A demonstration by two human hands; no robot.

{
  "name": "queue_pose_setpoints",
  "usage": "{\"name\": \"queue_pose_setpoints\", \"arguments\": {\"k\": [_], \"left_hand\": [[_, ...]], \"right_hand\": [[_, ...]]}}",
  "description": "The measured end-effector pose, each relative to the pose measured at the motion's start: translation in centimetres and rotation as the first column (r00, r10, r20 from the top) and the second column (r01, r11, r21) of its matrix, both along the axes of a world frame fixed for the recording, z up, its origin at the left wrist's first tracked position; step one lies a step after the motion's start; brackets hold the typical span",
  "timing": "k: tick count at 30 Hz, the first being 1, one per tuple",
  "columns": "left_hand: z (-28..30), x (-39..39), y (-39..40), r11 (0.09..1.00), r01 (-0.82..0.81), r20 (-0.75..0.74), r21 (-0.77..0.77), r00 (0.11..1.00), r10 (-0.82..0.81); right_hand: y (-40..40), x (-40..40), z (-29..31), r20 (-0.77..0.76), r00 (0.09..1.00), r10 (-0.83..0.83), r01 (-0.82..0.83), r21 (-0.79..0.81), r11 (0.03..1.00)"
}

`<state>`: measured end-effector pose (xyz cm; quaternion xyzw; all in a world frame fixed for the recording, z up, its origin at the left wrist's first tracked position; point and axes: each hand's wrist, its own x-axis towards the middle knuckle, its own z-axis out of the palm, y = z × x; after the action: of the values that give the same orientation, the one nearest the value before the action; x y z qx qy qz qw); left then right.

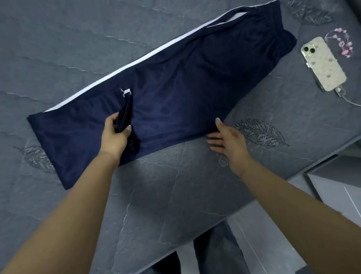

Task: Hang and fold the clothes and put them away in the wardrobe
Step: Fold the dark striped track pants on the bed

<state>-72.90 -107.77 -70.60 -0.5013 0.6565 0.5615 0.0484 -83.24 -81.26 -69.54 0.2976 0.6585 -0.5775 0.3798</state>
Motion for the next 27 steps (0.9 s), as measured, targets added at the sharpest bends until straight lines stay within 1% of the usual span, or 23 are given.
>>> {"name": "queue_pose_setpoints", "arguments": {"k": [2, 4, 5, 7, 9, 11, 14, 16, 20, 22, 24, 26, 27], "left_hand": [[1.2, 0.4, -0.6, 0.991, -0.103, -0.021, 0.080, 0.994, 0.105], [2.7, 1.1, -1.2, 0.981, -0.170, -0.070, 0.097, 0.982, 0.177], [3.6, 1.4, -1.5, 0.978, -0.195, -0.110, 0.072, 0.973, 0.202], [5.5, 1.9, -1.9, 0.970, -0.239, -0.192, -0.041, 0.955, 0.228], [7.3, 2.3, -2.3, 0.949, -0.287, -0.252, -0.126, 0.935, 0.250], [8.9, 2.4, -2.7, 0.935, -0.319, -0.277, -0.154, 0.923, 0.269], [10.9, 1.8, -2.4, 0.944, -0.300, -0.293, -0.141, 0.923, 0.249], [12.0, 0.6, -1.6, 0.955, -0.272, -0.332, -0.118, 0.917, 0.220], [13.2, -4.3, 1.5, 0.979, -0.189, -0.493, -0.074, 0.860, 0.129], [12.8, -7.9, 3.5, 0.996, -0.083, -0.522, -0.040, 0.851, 0.050], [11.7, -11.4, 5.2, 0.994, 0.107, -0.468, 0.015, 0.879, -0.088], [9.4, -13.6, 6.3, 0.946, 0.310, -0.378, 0.093, 0.890, -0.255], [8.0, -14.0, 6.6, 0.921, 0.383, -0.306, 0.071, 0.887, -0.345]], "right_hand": [[-1.1, -1.2, 0.7, 0.027, 0.999, 0.046, -0.046, 0.016, 0.999], [-2.6, -2.4, 1.6, 0.026, 1.000, -0.008, 0.004, 0.117, 0.993], [-3.4, -2.9, 2.0, 0.008, 0.998, -0.059, 0.057, 0.161, 0.985], [-5.3, -3.8, 2.8, -0.002, 0.984, -0.176, 0.174, 0.167, 0.970], [-7.4, -4.9, 3.6, 0.051, 0.961, -0.271, 0.265, 0.094, 0.960], [-9.2, -6.4, 4.0, 0.115, 0.941, -0.318, 0.321, -0.013, 0.947], [-10.7, -7.9, 3.7, 0.156, 0.953, -0.259, 0.286, -0.185, 0.940], [-10.3, -8.3, 2.9, 0.176, 0.967, -0.185, 0.223, -0.231, 0.947], [-7.9, -8.6, 1.7, 0.172, 0.984, -0.042, 0.094, -0.305, 0.948], [-7.0, -8.9, 1.6, 0.159, 0.987, 0.014, 0.040, -0.328, 0.944], [-6.4, -9.3, 1.6, 0.151, 0.988, 0.034, 0.022, -0.353, 0.935], [-5.8, -9.9, 1.4, 0.145, 0.989, 0.015, 0.045, -0.399, 0.916], [-5.4, -10.3, 1.2, 0.143, 0.990, 0.000, 0.060, -0.417, 0.907]]}}
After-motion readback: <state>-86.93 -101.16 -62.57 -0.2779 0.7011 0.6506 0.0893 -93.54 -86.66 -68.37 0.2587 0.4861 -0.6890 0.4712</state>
